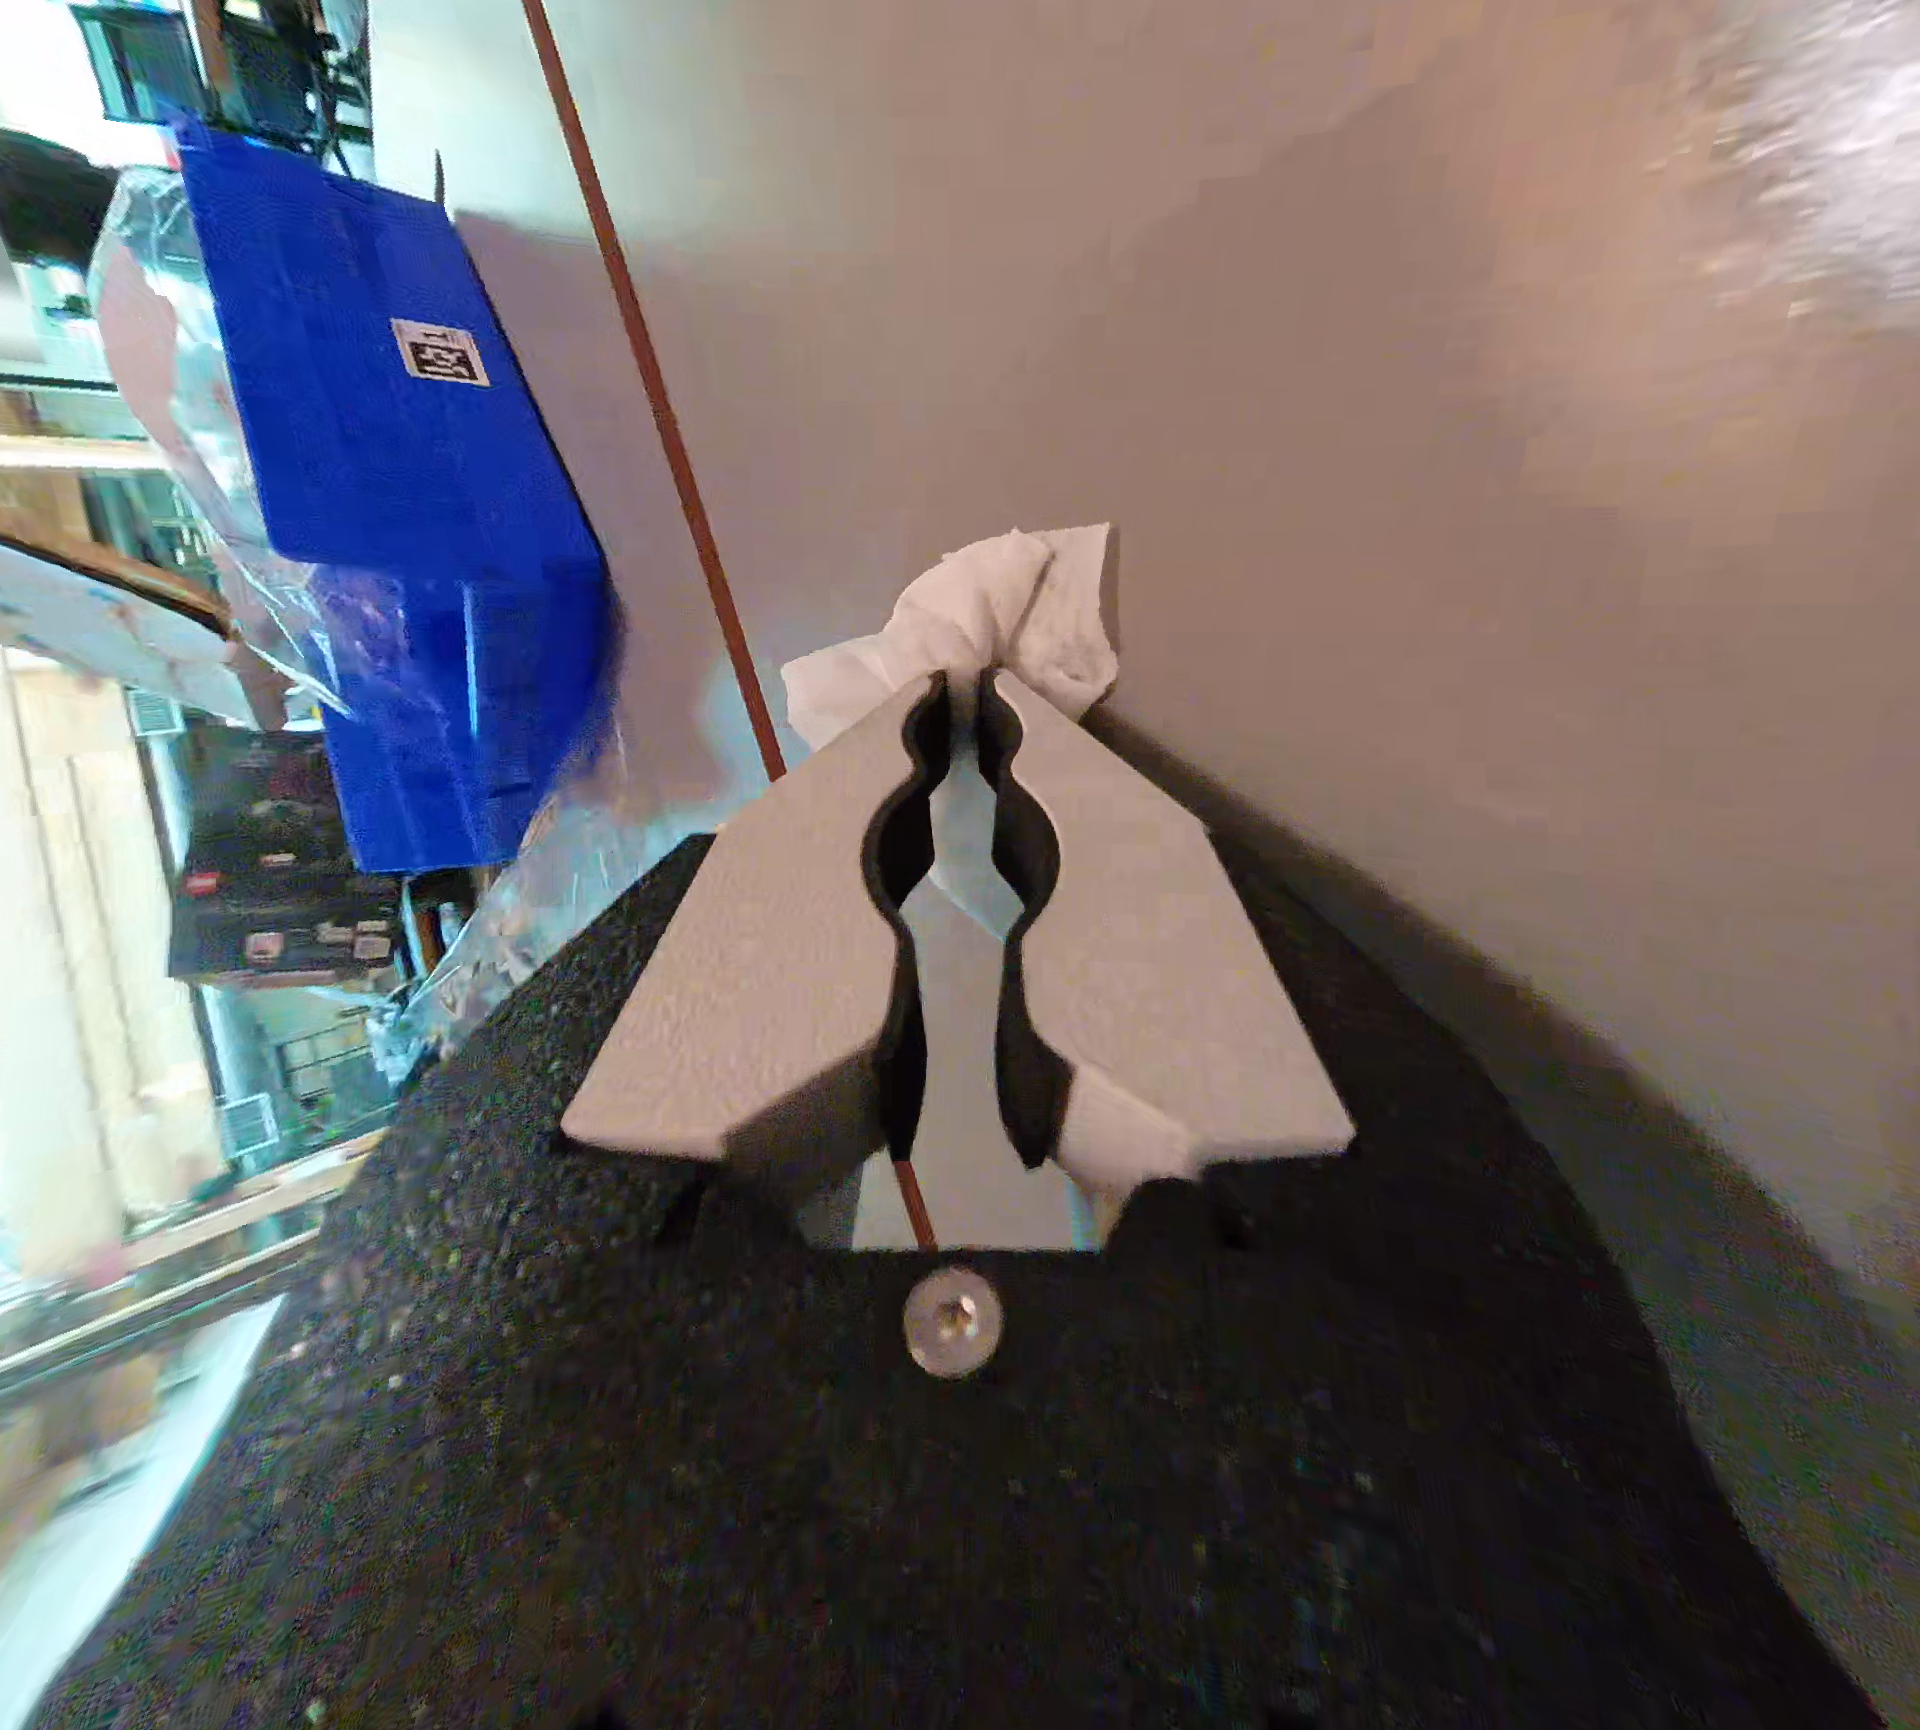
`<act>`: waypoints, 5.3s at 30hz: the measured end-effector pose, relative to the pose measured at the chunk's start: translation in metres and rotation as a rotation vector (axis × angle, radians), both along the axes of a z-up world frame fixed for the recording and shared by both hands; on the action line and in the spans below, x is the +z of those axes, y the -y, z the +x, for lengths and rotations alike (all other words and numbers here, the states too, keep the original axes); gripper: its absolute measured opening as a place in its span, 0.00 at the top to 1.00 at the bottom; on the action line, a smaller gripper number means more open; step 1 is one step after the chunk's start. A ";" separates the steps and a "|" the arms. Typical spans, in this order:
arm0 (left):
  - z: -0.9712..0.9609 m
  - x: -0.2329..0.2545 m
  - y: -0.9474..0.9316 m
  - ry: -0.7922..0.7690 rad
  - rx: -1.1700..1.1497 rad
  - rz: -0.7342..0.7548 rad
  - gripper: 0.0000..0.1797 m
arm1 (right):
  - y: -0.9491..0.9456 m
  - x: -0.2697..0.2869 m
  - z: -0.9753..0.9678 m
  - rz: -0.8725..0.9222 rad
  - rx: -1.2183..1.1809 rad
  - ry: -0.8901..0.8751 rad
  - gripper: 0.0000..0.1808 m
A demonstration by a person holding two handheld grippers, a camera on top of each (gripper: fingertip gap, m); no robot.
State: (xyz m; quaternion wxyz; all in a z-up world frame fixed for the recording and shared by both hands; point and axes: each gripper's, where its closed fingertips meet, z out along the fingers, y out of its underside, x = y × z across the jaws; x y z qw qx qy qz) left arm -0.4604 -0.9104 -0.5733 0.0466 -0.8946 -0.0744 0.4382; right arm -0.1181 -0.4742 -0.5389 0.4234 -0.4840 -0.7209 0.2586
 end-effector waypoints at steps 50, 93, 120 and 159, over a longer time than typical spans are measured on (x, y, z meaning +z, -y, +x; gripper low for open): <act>0.058 -0.001 -0.062 0.034 -0.275 0.102 1.00 | 0.000 0.000 -0.016 0.002 0.043 0.016 1.00; 0.208 0.001 -0.108 -0.174 -0.307 -0.088 1.00 | -0.086 0.020 0.034 -0.087 -0.212 0.007 0.60; 0.377 0.001 -0.370 -0.188 -0.971 -0.067 1.00 | -0.191 0.008 0.172 -0.115 -0.300 -0.013 0.49; 0.253 0.001 -0.322 -0.208 -0.650 -0.045 1.00 | -0.017 -0.010 0.303 -0.089 -0.378 -0.016 0.45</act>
